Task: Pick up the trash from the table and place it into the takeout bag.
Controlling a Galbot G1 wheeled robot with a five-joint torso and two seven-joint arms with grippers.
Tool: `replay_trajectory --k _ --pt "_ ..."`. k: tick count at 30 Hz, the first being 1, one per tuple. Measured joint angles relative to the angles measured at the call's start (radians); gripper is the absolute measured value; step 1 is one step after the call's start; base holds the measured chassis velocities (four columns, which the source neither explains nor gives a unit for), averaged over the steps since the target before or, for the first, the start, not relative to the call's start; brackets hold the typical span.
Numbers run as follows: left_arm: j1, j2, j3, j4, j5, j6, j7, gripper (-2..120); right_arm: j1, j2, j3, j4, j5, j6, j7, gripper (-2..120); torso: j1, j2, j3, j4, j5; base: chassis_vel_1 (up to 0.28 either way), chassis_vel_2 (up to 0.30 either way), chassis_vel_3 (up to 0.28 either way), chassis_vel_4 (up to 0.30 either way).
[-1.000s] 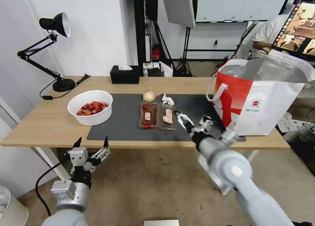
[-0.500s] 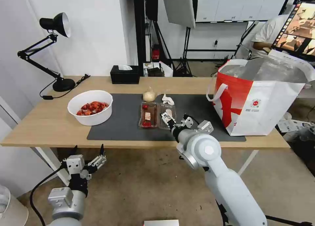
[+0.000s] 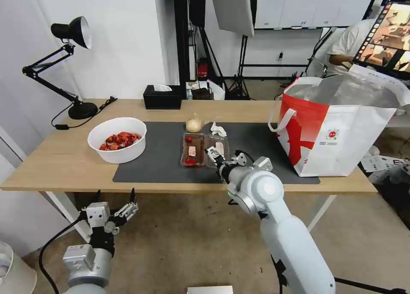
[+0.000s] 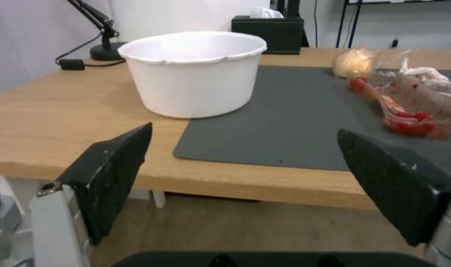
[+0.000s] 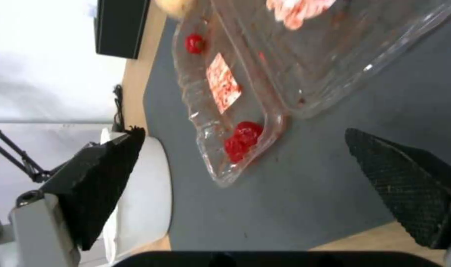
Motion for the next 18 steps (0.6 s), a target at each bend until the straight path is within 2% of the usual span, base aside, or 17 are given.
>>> replay_trajectory --k 18 --pt "-0.008 0.002 0.011 0.011 0.011 -0.006 -0.020 100 0.034 0.041 0.010 -0.074 -0.014 -0.004 -0.005 100 0.000 0.000 0.000 0.0000 0.0001 0.000 0.000 0.000 0.000"
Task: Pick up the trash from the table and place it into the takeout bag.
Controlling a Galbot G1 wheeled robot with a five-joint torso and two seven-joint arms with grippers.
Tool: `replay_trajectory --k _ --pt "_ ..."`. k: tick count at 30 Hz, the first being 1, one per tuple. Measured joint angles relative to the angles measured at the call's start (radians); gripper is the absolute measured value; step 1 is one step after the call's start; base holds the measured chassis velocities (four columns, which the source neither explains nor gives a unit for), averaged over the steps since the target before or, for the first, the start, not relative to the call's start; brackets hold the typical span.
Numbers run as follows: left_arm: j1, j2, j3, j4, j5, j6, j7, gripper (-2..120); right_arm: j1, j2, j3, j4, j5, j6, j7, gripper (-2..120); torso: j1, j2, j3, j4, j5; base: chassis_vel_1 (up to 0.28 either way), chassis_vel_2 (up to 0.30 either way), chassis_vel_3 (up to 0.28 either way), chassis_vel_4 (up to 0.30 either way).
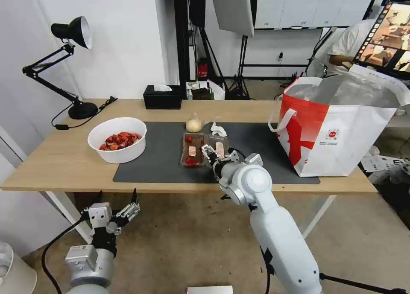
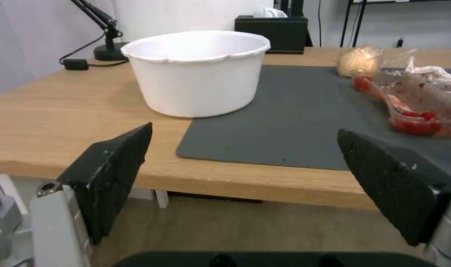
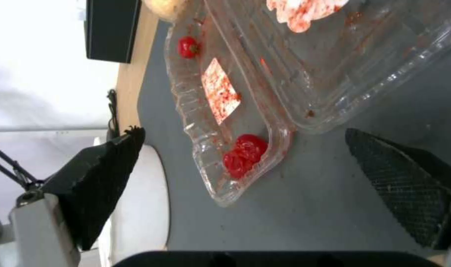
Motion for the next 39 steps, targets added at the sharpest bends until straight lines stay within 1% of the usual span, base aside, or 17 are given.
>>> replay_trajectory --k 15,29,33,37,39 --pt "-0.004 0.006 0.002 0.011 0.000 -0.003 -0.001 100 0.032 0.010 0.030 -0.053 0.010 0.001 -0.006 100 0.000 0.000 0.000 0.0000 0.0000 0.000 0.000 0.000 0.000" --pt "-0.004 0.023 -0.003 0.013 -0.006 -0.007 -0.001 100 0.032 0.015 0.031 -0.057 0.003 -0.003 0.015 100 0.000 0.000 0.000 -0.0001 0.0000 0.000 0.000 0.000 0.000" --pt "-0.004 0.024 -0.003 0.013 -0.007 -0.008 -0.001 100 0.035 0.021 0.038 -0.071 0.003 -0.004 0.004 100 0.000 0.000 0.000 -0.0001 0.0000 0.000 0.000 0.000 0.000" --pt "-0.004 0.022 0.000 0.016 -0.007 -0.010 -0.001 100 0.029 0.029 0.041 -0.083 -0.013 -0.002 -0.031 100 0.000 0.000 0.000 -0.0002 -0.0001 0.000 0.000 0.000 0.000" --pt "-0.004 0.021 0.000 0.017 -0.007 -0.010 -0.001 100 0.021 0.030 0.041 -0.086 -0.035 0.013 -0.067 100 0.000 0.000 0.000 0.0000 0.0000 0.000 0.000 0.000 0.000"
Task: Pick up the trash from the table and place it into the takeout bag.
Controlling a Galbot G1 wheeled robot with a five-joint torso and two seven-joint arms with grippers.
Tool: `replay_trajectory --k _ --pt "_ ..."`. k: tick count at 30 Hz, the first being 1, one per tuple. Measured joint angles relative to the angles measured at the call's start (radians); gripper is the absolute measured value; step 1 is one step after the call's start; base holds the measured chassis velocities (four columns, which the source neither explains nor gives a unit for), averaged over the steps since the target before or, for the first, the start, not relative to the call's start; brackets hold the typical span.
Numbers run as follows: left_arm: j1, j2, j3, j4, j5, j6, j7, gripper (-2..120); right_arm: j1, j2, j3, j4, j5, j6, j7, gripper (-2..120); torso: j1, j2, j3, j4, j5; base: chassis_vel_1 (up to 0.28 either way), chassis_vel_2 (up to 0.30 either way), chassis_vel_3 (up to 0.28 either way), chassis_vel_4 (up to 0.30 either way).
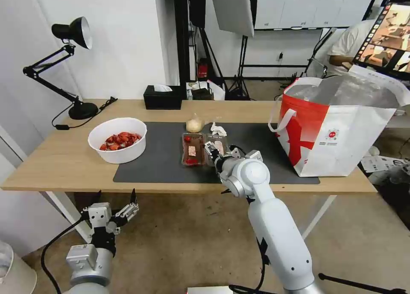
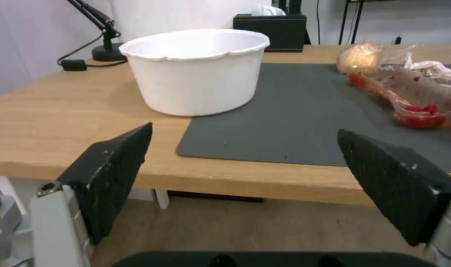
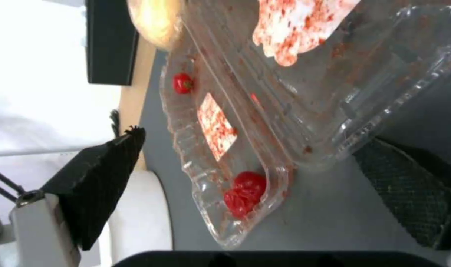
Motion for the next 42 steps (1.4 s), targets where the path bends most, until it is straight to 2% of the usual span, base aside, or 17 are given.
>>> replay_trajectory --k 6,9,14,16,18,24,28,29,30,32,33,36,42 --pt "0.001 0.000 0.000 0.002 0.000 -0.005 0.000 100 -0.012 -0.016 -0.013 0.005 -0.082 0.043 -0.105 100 0.000 0.000 0.000 0.0001 0.0000 0.000 0.000 0.000 0.000" --pt "0.003 -0.007 0.001 0.005 0.001 -0.014 0.000 100 -0.024 -0.043 -0.035 0.015 -0.183 0.069 -0.230 100 0.000 0.000 0.000 0.0001 0.0000 0.000 0.000 0.000 0.000" --pt "0.003 -0.010 0.003 0.006 0.002 -0.018 0.000 100 -0.027 -0.078 -0.058 0.016 -0.303 0.071 -0.334 100 0.000 0.000 0.000 0.0000 0.0001 0.000 0.000 0.000 0.000" --pt "0.004 -0.011 0.002 0.006 0.002 -0.021 0.000 100 -0.015 -0.115 -0.085 0.009 -0.372 0.040 -0.394 100 0.000 0.000 0.000 -0.0001 0.0001 0.000 0.000 0.000 0.000" --pt "0.004 -0.010 0.002 0.006 0.002 -0.021 0.000 100 -0.005 -0.127 -0.093 0.008 -0.372 0.019 -0.408 100 0.000 0.000 0.000 -0.0002 0.0001 0.000 0.000 0.000 0.000" --pt "0.009 -0.013 -0.001 0.000 0.002 -0.026 -0.001 100 0.137 -0.159 -0.137 -0.061 -0.281 -0.114 -0.438 100 0.000 0.000 0.000 0.0000 -0.0001 0.000 0.000 0.000 0.000" --pt "0.011 -0.016 -0.001 -0.002 0.005 -0.028 -0.001 100 0.227 -0.145 -0.176 -0.125 -0.217 -0.180 -0.412 100 0.000 0.000 0.000 -0.0001 0.0000 0.000 0.000 0.000 0.000" --pt "0.012 -0.019 -0.001 -0.002 0.006 -0.029 -0.001 100 0.282 -0.114 -0.185 -0.173 -0.146 -0.244 -0.321 100 0.000 0.000 0.000 0.0000 0.0000 0.000 0.000 0.000 0.000" --pt "0.012 -0.019 -0.001 -0.002 0.006 -0.029 -0.001 100 0.282 -0.114 -0.185 -0.173 -0.146 -0.244 -0.321 100 0.000 0.000 0.000 0.0000 0.0000 0.000 0.000 0.000 0.000" --pt "0.014 -0.024 -0.001 -0.002 0.008 -0.032 -0.002 100 0.354 -0.032 -0.161 -0.263 -0.037 -0.303 -0.111 100 0.000 0.000 0.000 0.0005 -0.0002 0.000 0.000 0.000 0.000" --pt "0.014 -0.024 -0.001 -0.002 0.008 -0.032 -0.002 100 0.354 -0.032 -0.161 -0.263 -0.037 -0.303 -0.111 100 0.000 0.000 0.000 0.0005 -0.0002 0.000 0.000 0.000 0.000" --pt "0.016 -0.028 -0.001 -0.002 0.010 -0.036 -0.002 100 0.376 0.006 -0.146 -0.295 -0.005 -0.313 -0.008 100 0.000 0.000 0.000 0.0005 -0.0002 0.000 0.000 0.000 0.000" --pt "0.009 -0.014 -0.002 -0.001 0.005 -0.036 -0.002 100 0.355 -0.037 -0.153 -0.256 0.024 -0.314 0.024 100 0.000 0.000 0.000 -0.0002 0.0000 0.000 0.000 0.000 0.000"
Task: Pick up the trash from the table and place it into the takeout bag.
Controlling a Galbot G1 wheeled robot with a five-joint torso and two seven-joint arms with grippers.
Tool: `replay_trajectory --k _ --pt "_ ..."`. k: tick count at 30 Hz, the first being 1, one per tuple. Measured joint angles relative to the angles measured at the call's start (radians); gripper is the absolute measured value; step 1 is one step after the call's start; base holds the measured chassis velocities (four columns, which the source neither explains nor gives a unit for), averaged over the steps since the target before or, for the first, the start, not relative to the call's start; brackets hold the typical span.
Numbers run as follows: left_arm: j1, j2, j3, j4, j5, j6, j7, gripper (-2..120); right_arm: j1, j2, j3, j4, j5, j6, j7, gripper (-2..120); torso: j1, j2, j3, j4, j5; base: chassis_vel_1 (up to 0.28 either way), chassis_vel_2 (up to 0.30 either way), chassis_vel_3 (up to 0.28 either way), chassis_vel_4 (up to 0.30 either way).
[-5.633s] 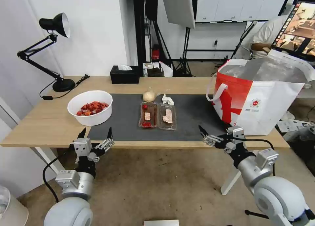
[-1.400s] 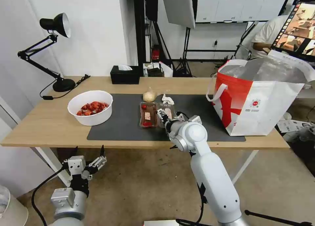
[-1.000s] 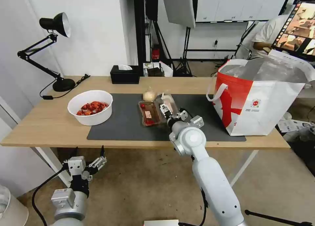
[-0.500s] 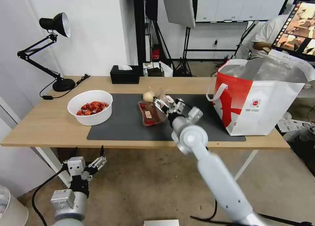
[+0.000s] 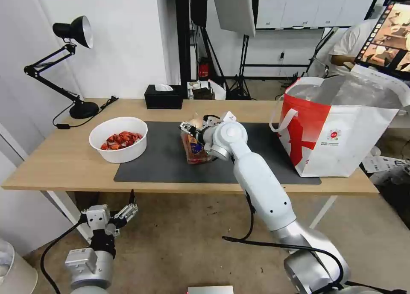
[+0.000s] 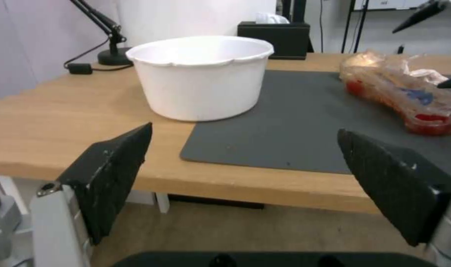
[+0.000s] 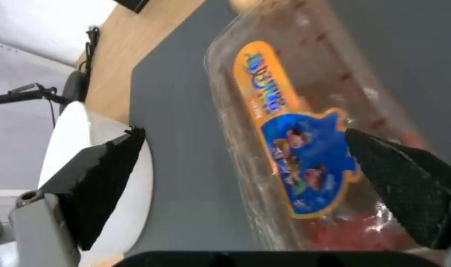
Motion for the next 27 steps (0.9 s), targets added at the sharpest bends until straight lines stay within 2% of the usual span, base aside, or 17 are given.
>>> replay_trajectory --k 3,4,6,7,9,10,11,12,13,14,17,18,20,21,23,25,27 --pt "-0.004 0.007 0.000 0.002 -0.003 0.001 0.000 100 -0.005 -0.022 0.004 0.013 0.006 0.001 -0.031 100 0.000 0.000 0.000 0.0000 0.0001 0.000 0.000 0.000 0.000" --pt "-0.007 0.010 0.002 0.004 -0.005 0.002 0.000 100 -0.004 -0.043 0.000 0.018 -0.006 -0.002 -0.094 100 0.000 0.000 0.000 0.0002 0.0001 0.000 0.000 0.000 0.000" --pt "-0.012 0.018 0.003 0.006 -0.016 0.004 0.000 100 0.029 -0.112 -0.064 0.007 -0.162 -0.018 -0.339 96 0.000 0.000 0.000 0.0000 0.0002 0.000 0.000 0.000 0.000" --pt "-0.012 0.018 0.003 0.006 -0.016 0.004 0.000 100 0.029 -0.112 -0.064 0.007 -0.162 -0.018 -0.339 96 0.000 0.000 0.000 0.0000 0.0002 0.000 0.000 0.000 0.000" --pt "-0.019 0.030 0.006 0.007 -0.039 0.005 0.001 100 0.098 -0.193 -0.172 -0.065 -0.428 -0.022 -0.604 87 0.000 0.000 0.000 0.0003 0.0002 0.000 0.000 0.000 0.000" --pt "-0.028 0.041 0.008 0.010 -0.058 0.007 0.001 100 0.150 -0.227 -0.232 -0.133 -0.572 0.016 -0.748 82 0.000 0.000 0.000 0.0001 0.0004 0.000 0.000 0.000 0.000" --pt "-0.028 0.041 0.008 0.010 -0.058 0.007 0.001 100 0.150 -0.227 -0.232 -0.133 -0.572 0.016 -0.748 82 0.000 0.000 0.000 0.0001 0.0004 0.000 0.000 0.000 0.000" --pt "-0.036 0.050 0.009 0.011 -0.076 0.013 0.001 100 0.192 -0.243 -0.274 -0.195 -0.674 0.077 -0.855 78 0.000 0.000 0.000 -0.0001 0.0000 0.000 0.000 0.000 0.000" --pt "-0.057 0.066 0.012 0.011 -0.114 0.031 0.000 100 0.256 -0.251 -0.330 -0.304 -0.809 0.170 -1.032 72 0.000 0.000 0.000 0.0000 0.0000 0.000 0.000 0.000 0.000" --pt "-0.057 0.066 0.012 0.011 -0.114 0.031 0.000 100 0.256 -0.251 -0.330 -0.304 -0.809 0.170 -1.032 72 0.000 0.000 0.000 0.0000 0.0000 0.000 0.000 0.000 0.000" --pt "-0.110 0.102 0.018 0.010 -0.206 0.070 -0.008 100 0.352 -0.232 -0.396 -0.490 -0.898 0.250 -1.318 58 0.000 0.000 0.000 0.0002 0.0000 0.000 0.000 0.000 0.000" --pt "-0.110 0.102 0.018 0.010 -0.206 0.070 -0.008 100 0.352 -0.232 -0.396 -0.490 -0.898 0.250 -1.318 58 0.000 0.000 0.000 0.0002 0.0000 0.000 0.000 0.000 0.000" --pt "-0.155 0.129 0.033 0.009 -0.285 0.099 -0.024 100 0.379 -0.207 -0.415 -0.581 -0.904 0.268 -1.449 45 0.000 0.000 0.000 0.0003 0.0000 0.000 0.000 0.000 0.000" --pt "-0.155 0.129 0.033 0.009 -0.285 0.099 -0.024 100 0.379 -0.207 -0.415 -0.581 -0.904 0.268 -1.449 45 0.000 0.000 0.000 0.0003 0.0000 0.000 0.000 0.000 0.000" --pt "-0.189 0.151 0.048 0.012 -0.352 0.119 -0.029 100 0.383 -0.191 -0.420 -0.617 -0.905 0.279 -1.508 34 0.000 0.000 0.000 0.0002 0.0000 0.000 0.000 0.000 0.000" --pt "-0.201 0.159 0.053 0.015 -0.377 0.126 -0.031 100 0.383 -0.188 -0.423 -0.625 -0.907 0.280 -1.514 32 0.000 0.000 0.000 0.0003 0.0000 0.000 0.000 0.000 0.000" --pt "-0.242 0.187 0.064 0.029 -0.446 0.146 -0.041 100 0.385 -0.176 -0.437 -0.664 -0.919 0.282 -1.545 21 0.000 0.000 0.000 0.0002 0.0000 0.000 0.000 0.000 0.000"
